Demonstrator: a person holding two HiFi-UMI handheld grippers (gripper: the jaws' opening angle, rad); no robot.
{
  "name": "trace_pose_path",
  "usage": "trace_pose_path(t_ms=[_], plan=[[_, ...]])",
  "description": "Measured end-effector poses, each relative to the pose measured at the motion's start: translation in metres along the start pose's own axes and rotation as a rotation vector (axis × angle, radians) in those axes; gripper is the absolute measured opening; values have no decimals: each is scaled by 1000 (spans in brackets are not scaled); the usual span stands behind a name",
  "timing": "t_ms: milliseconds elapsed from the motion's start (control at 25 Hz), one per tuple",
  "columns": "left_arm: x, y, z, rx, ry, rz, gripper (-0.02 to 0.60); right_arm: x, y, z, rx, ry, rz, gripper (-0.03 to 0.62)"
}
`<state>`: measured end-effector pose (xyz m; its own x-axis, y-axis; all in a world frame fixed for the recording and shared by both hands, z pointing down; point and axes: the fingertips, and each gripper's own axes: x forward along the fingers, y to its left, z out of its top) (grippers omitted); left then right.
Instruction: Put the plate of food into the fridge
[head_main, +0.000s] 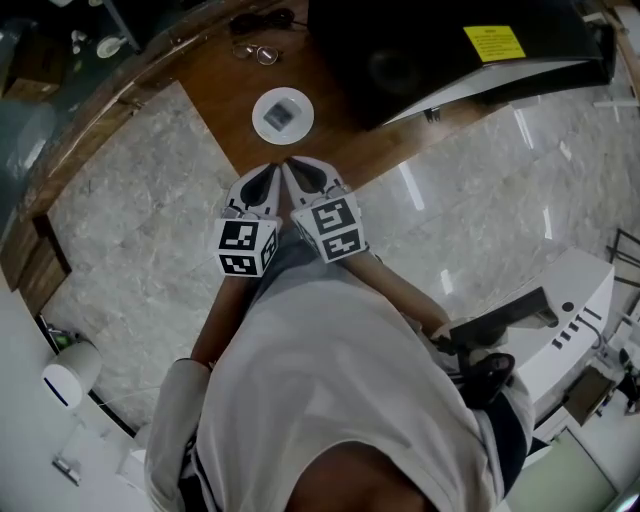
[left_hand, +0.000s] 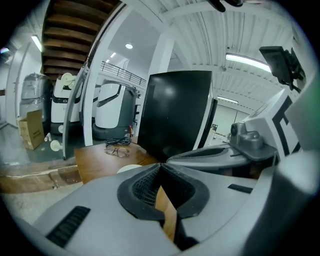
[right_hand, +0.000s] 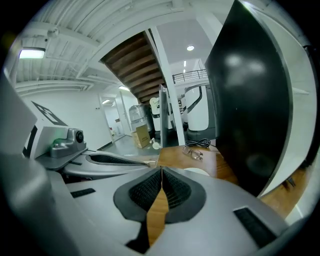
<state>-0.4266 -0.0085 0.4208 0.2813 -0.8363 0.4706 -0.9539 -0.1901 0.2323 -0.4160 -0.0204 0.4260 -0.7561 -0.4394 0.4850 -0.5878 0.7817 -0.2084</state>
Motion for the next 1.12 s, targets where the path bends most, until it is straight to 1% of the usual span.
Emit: trace_pose_path(t_ms=[120,200,320,440,520,680,800,960,1040,1120], plan=[[6,24,-10,0,61,-47,18,24,6,2,17,9,-17,17],[17,37,-19,19,98,-95,18,44,1,-4,41,19,-42,17],[37,53,-30,48,123,-159,18,70,-13,-20,91,44,-85,18],[55,70,-38,49,139,-189,18,81,-28,-36,133,78,-132,18],[62,81,-40,40,148,-192,18,80,-39,-42,162,93,-168,18],[82,106,-47,5,181,-165,18,77,-65,-57,234,123,-221,18],[103,126,-56,-32,217,-143,18,84,-81,-69,273,152,-223,18],[124,144,-72,-108,262,-144,20,99,-105,-78,312,182,-236,18],[130,151,-81,-121,285,-124,20,109,-118,-85,317,205,-246,18],[136,156,-88,-127,307,-106,20,119,-132,-93,346,225,-253,19]])
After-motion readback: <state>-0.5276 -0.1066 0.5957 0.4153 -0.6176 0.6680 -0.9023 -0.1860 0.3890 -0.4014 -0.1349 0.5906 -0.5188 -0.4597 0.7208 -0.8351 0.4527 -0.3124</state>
